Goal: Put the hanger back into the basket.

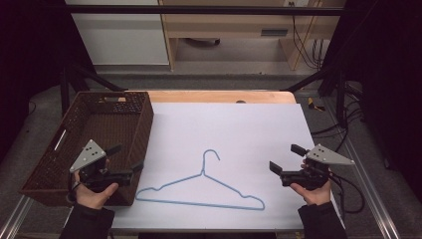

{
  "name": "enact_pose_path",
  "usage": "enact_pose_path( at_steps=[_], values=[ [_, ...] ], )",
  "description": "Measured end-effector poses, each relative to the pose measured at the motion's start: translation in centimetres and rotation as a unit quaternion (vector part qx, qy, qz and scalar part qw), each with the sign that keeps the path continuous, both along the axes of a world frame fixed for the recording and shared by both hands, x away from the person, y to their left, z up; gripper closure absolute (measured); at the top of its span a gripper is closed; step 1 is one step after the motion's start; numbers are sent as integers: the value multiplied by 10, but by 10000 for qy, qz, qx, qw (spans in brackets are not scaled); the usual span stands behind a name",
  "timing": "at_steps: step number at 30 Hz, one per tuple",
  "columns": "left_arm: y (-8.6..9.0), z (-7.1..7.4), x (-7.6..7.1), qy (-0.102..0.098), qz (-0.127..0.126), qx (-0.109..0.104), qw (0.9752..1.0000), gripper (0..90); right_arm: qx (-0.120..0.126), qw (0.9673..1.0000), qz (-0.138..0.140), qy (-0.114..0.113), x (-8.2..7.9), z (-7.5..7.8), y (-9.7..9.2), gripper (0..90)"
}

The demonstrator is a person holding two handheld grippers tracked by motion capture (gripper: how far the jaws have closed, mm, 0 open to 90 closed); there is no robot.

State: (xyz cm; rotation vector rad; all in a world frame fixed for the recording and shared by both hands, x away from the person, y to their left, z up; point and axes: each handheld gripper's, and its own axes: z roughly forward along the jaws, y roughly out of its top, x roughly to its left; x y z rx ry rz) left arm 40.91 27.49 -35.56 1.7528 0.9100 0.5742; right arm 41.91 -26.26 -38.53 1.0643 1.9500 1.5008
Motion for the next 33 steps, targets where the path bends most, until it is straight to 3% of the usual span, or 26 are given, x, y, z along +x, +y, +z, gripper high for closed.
enact_pose_path(
  at_steps=[16,30,33],
  values=[
    [-32,2,0,73,-433,215,9988,58,-57,9999,38,111,0,1,4,13],
    [-76,-15,13,467,-885,758,9921,75,-215,9995,181,159,1,1,15,21],
    [-89,-20,20,615,-1051,969,9878,81,-262,9992,240,170,1,1,19,21]
  ],
)
